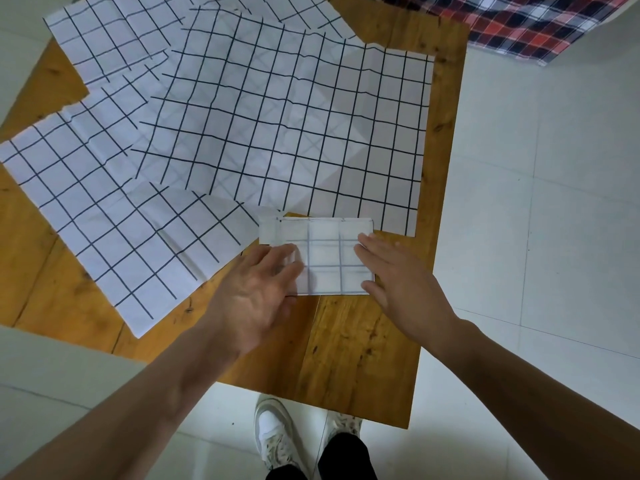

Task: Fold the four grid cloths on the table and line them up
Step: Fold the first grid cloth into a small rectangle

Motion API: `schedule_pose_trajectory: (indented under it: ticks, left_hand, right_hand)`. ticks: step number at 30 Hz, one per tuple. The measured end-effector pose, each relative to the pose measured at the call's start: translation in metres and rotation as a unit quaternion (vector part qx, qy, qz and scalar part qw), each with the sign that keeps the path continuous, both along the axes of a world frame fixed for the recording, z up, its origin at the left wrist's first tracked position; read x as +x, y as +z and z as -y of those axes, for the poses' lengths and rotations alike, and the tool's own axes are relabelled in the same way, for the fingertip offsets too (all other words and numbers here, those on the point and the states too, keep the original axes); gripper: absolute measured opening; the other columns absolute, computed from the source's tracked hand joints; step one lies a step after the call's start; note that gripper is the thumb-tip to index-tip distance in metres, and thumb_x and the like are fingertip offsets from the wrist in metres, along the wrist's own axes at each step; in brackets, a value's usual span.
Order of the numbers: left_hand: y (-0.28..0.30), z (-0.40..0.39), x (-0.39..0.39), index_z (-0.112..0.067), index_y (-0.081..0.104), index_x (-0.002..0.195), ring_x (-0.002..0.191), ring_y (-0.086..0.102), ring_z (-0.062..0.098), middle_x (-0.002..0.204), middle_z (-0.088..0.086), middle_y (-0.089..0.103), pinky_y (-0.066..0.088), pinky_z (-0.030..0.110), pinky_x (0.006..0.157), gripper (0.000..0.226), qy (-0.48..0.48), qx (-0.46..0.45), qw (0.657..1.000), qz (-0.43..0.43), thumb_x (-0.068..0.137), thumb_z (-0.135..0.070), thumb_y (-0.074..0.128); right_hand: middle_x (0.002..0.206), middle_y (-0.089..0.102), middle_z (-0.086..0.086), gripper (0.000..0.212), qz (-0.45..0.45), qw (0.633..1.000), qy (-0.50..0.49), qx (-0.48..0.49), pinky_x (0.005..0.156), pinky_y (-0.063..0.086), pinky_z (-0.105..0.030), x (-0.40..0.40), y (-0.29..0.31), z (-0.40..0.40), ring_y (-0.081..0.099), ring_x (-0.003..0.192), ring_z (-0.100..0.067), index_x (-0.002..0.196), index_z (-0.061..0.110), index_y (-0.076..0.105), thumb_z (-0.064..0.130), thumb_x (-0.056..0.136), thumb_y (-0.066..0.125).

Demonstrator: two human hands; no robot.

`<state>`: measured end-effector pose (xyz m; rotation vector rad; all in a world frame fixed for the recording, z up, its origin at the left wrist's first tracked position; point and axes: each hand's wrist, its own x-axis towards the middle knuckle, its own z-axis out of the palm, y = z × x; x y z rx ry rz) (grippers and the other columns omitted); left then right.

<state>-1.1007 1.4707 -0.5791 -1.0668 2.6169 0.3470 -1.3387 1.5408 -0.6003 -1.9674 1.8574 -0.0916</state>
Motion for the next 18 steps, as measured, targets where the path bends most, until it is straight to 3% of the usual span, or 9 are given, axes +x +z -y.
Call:
schedule_pose_trajectory:
  ticks: [3, 10, 15, 18]
  left_hand:
    - [0.01, 0.006, -0.01, -0.029, 0.023, 0.147, 0.135, 0.028, 0.022, 0.155, -0.003, 0.018, 0.032, 0.034, 0.113, 0.053, -0.021, 0.0, 0.999, 0.047, 0.1, -0.042, 0.043]
    - [0.009, 0.01, -0.011, -0.026, 0.038, 0.141, 0.123, 0.043, 0.02, 0.146, -0.004, 0.04, 0.041, 0.031, 0.103, 0.047, 0.0, -0.003, 1.0, 0.023, 0.096, -0.031, 0.052]
    - [-0.008, 0.011, -0.004, -0.016, 0.065, 0.107, 0.087, 0.061, 0.025, 0.106, 0.0, 0.067, 0.051, 0.037, 0.074, 0.061, 0.006, -0.067, 0.998, -0.02, 0.05, -0.004, 0.084]
    - [-0.015, 0.015, -0.006, -0.012, 0.066, 0.102, 0.084, 0.06, 0.027, 0.098, 0.003, 0.066, 0.049, 0.04, 0.074, 0.049, 0.023, -0.097, 0.992, -0.084, 0.056, -0.002, 0.08]
  right_hand:
    - [0.16, 0.022, 0.005, 0.06, 0.004, 1.0, 0.004, 0.023, 0.118, 0.006, -0.029, -0.001, 0.003, 0.001, 0.017, 0.148, -0.012, 0.151, 0.021, 0.031, 0.027, 0.098, 0.056]
    - [0.161, 0.018, 0.008, 0.062, 0.011, 0.999, -0.002, 0.033, 0.119, 0.004, -0.028, 0.0, 0.007, 0.002, 0.013, 0.148, -0.009, 0.152, 0.024, 0.028, 0.029, 0.097, 0.057]
    - [0.161, 0.019, 0.008, 0.062, 0.011, 0.999, -0.006, 0.032, 0.119, 0.006, -0.028, 0.001, 0.009, 0.002, 0.015, 0.148, -0.01, 0.152, 0.024, 0.029, 0.03, 0.097, 0.057]
    - [0.161, 0.019, 0.008, 0.062, 0.017, 0.999, -0.014, 0.022, 0.118, 0.009, -0.027, 0.003, 0.011, 0.001, 0.015, 0.148, -0.009, 0.152, 0.023, 0.028, 0.035, 0.098, 0.055]
